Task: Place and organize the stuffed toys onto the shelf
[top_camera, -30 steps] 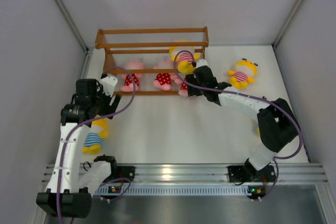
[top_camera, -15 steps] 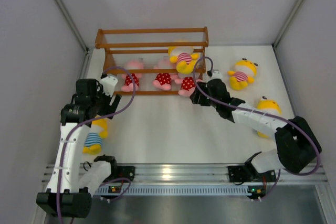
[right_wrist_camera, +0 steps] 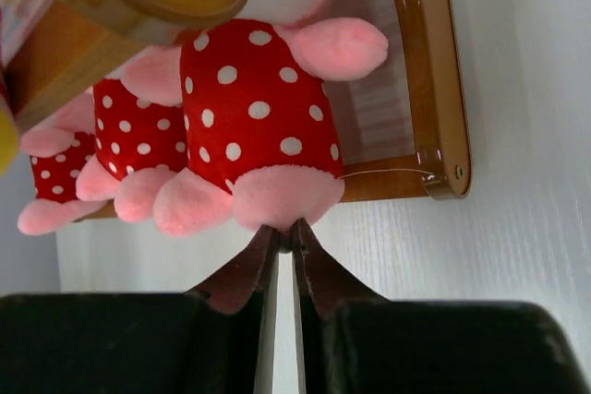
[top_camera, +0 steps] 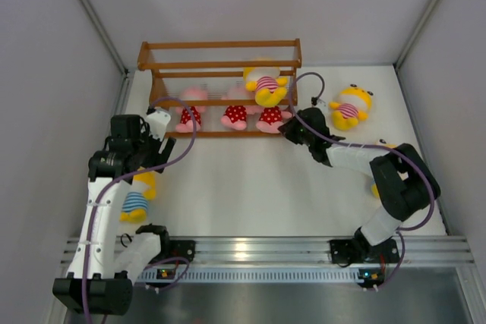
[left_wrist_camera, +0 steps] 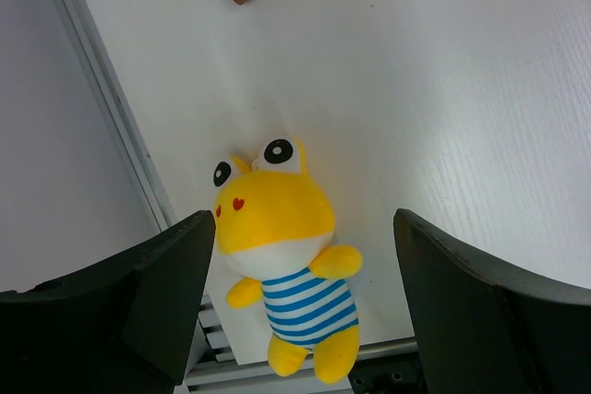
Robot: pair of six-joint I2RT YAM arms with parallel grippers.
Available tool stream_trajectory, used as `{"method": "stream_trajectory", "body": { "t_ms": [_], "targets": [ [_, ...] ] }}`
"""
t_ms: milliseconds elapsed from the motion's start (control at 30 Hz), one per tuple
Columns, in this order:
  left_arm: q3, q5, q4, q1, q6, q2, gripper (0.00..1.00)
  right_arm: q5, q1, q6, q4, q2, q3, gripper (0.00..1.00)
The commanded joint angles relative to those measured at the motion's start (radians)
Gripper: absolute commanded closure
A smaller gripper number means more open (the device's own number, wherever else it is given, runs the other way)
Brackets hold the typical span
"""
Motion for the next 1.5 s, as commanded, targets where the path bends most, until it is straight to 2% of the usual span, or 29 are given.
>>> {"method": "stream_trajectory", "body": {
  "t_ms": [0,67,167,200,233,267,367,467,567,600,733,833,933,1167,1300,1333,1367,1400,1433,1467],
  "targets": [
    [-0.009,-0.002,-0.001,0.005,0.015,-0.022,0.16,0.046,-0.026,0.085,0.109,-0.002,0.031,0.92],
    [-0.012,-0.002,-0.001,0.005,0.015,-0.022,0.16,0.059,-0.027,0.081,0.098,0.001,0.056,0.92],
    [-0.012,-0.002,-0.001,0.005,0.013,-0.022,0.16,0.033,-0.030,0.044,0.049,0.004,0.093,0.83],
    [-0.012,-0.002,-0.001,0.005,0.012,-0.023,0.16,0.019,-0.030,0.029,0.017,-0.014,0.094,0.73],
    [-0.012,-0.002,-0.001,0.005,0.012,-0.025,0.16,0.017,-0.029,0.025,-0.006,-0.034,0.091,0.67],
    [-0.012,-0.003,-0.003,0.005,0.012,-0.025,0.16,0.019,-0.030,0.019,-0.024,-0.060,0.067,0.53],
    [-0.016,-0.002,-0.003,0.005,0.012,-0.026,0.16,0.063,-0.030,-0.005,-0.134,-0.206,0.001,0.41],
    [-0.019,-0.002,0.000,0.005,0.010,-0.025,0.16,0.153,-0.035,-0.048,-0.347,-0.396,-0.024,0.31],
    [-0.032,0.023,0.000,0.005,-0.002,-0.023,0.16,0.119,-0.093,-0.067,-0.460,-0.499,-0.051,0.28],
    [-0.038,0.027,0.000,0.005,-0.007,-0.023,0.16,0.032,-0.128,-0.073,-0.468,-0.516,-0.061,0.28],
    [-0.081,0.023,0.000,0.005,-0.016,-0.023,0.17,-0.104,-0.396,-0.088,-0.494,-0.544,-0.088,0.28],
    [-0.104,0.024,0.000,0.005,-0.024,-0.028,0.17,-0.086,-0.546,-0.108,-0.498,-0.501,-0.056,0.28],
    [-0.110,0.028,-0.001,0.005,-0.021,-0.028,0.17,-0.021,-0.611,-0.108,-0.457,-0.408,-0.004,0.26],
    [-0.099,0.015,0.000,0.005,-0.013,-0.017,0.17,-0.032,-0.619,-0.093,-0.366,-0.090,0.137,0.26],
    [-0.095,0.011,0.000,0.005,-0.010,-0.006,0.17,-0.004,-0.619,-0.073,-0.339,0.011,0.182,0.30],
    [-0.095,0.011,0.000,0.005,-0.010,-0.003,0.17,-0.007,-0.619,-0.074,-0.337,0.025,0.189,0.33],
    [-0.093,0.012,0.000,0.005,-0.007,0.000,0.17,-0.023,-0.619,-0.079,-0.339,0.045,0.197,0.49],
    [-0.093,0.011,0.000,0.005,-0.007,0.001,0.17,-0.056,-0.619,-0.082,-0.340,0.048,0.200,0.58],
    [-0.093,0.009,0.000,0.005,-0.005,0.006,0.17,-0.069,-0.616,-0.082,-0.337,0.042,0.194,0.73],
    [-0.092,0.008,0.000,0.005,-0.005,0.009,0.17,-0.075,-0.615,-0.084,-0.324,0.007,0.180,0.82]
  ]
}}
